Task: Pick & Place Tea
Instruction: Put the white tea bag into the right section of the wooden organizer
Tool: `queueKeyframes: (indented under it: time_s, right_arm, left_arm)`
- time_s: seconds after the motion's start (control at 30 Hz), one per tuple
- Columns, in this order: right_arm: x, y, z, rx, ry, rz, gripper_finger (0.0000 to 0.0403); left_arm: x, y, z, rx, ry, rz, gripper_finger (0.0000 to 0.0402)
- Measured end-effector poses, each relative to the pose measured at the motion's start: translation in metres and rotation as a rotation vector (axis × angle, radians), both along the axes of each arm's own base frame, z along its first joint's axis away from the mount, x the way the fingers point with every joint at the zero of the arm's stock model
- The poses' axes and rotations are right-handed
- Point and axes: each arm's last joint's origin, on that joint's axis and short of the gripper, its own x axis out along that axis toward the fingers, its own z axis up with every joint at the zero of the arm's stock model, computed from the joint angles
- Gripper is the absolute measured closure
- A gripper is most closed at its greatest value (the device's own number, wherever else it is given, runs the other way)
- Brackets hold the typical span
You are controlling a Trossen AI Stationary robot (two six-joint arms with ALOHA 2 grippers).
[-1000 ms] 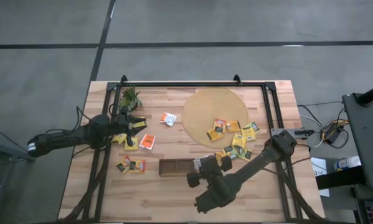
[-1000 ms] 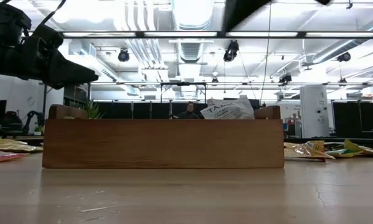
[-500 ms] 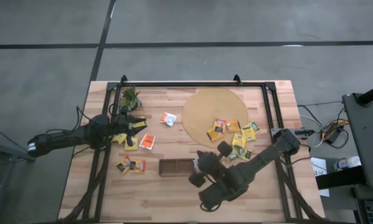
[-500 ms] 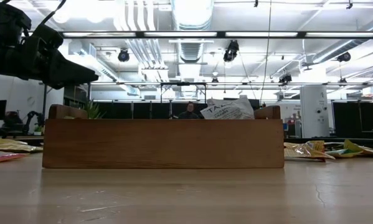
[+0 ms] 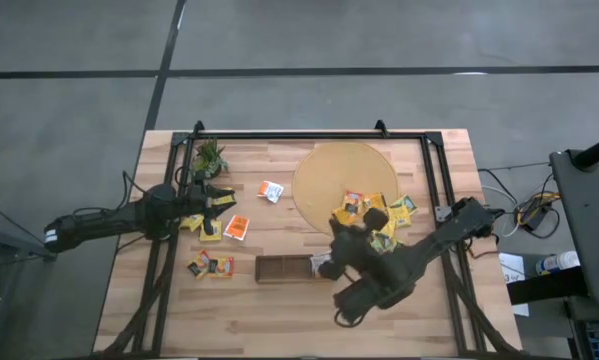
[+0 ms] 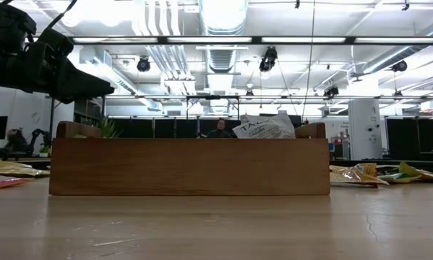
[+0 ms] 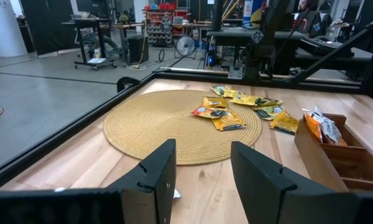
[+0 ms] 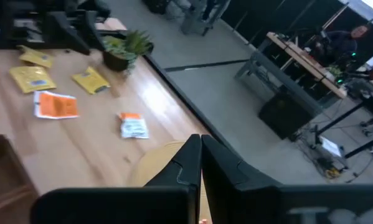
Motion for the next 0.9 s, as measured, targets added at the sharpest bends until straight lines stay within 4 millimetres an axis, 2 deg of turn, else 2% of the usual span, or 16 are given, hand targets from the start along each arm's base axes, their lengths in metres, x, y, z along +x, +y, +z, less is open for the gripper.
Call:
queueKeyframes:
  time_s: [0.13,0.27,0.57,0.73,0.9]
  right_arm:
    - [-0.023,-0.015,-0.001,-0.046,-0.032,-0.017,0.0394]
    - [-0.057,-0.038,-0.007,-0.045,-0.126,-0.06,0.0394]
    - [-0.137,-0.083,-0.031,0.054,-0.637,-0.104,0.0394]
    - [-0.169,-0.091,-0.055,0.158,-0.77,-0.058,0.0394]
    - [-0.19,-0.095,-0.064,0.206,-0.798,-0.002,0.0394]
  left_arm:
    - [0.0,0.0,0.0,-0.001,0.002,0.0,0.0255]
    - [0.0,0.0,0.0,-0.001,0.002,0.001,0.0255]
    - [0.0,0.0,0.0,-0.001,0.003,0.0,0.0255]
    - [0.0,0.0,0.0,-0.001,0.003,0.0,0.0255]
    - [0.0,0.0,0.0,-0.001,0.003,0.001,0.0255]
